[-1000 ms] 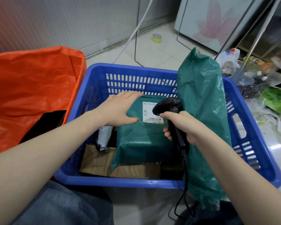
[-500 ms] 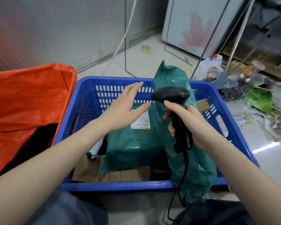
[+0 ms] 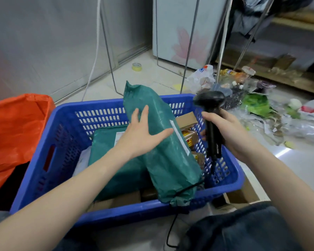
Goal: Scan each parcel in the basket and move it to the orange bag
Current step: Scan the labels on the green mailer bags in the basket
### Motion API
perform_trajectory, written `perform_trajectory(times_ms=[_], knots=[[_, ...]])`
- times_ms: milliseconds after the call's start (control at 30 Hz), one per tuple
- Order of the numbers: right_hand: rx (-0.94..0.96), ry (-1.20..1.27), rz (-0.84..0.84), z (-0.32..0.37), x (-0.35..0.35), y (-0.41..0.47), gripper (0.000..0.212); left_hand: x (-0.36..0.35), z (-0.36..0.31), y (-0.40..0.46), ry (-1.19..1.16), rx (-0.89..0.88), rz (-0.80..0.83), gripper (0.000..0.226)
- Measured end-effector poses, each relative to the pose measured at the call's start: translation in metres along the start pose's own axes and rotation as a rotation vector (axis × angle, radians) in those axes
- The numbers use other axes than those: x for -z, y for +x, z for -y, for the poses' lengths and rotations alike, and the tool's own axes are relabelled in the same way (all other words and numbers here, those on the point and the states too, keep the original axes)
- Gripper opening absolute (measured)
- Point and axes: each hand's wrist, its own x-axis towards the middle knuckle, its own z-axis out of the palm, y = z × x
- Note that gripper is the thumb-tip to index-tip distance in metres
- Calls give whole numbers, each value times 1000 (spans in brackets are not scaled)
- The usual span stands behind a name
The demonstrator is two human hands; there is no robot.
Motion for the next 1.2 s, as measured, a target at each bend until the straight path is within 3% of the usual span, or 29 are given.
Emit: perform_trajectory(times_ms=[133, 233, 333, 533, 600, 667, 833, 967, 1100, 1200], knots=[[-28, -136, -58, -18, 29, 8, 11, -23, -20, 8, -44, 207, -10, 125], [-48, -284, -42, -37, 37, 13, 18, -41, -25, 16, -25, 241, -90, 131], [-49, -333, -18, -50, 30, 21, 21, -52, -13, 16, -19, 245, -224, 123], [-99, -383, 6, -68, 7, 44, 29, -59, 1, 14, -420, 492, -270, 120], [-136, -351, 13, -66, -1, 48, 43, -59, 0, 17, -460, 513, -283, 117], [-163, -310, 17, -66, -7, 52, 55, -60, -2, 20, -491, 488, -330, 115], [-114, -232, 32, -76, -14, 62, 46, -54, -7, 23, -416, 285, -415, 119], [-105, -235, 3, -80, -24, 64, 52, -16, -9, 26, -459, 133, -458, 122], [-165, -108, -41, -75, -35, 68, 59, 30, 7, 30, -561, 44, -570, 119], [-144, -167, -52, -73, -46, 67, 69, 53, 30, 29, -601, -4, -676, 119]])
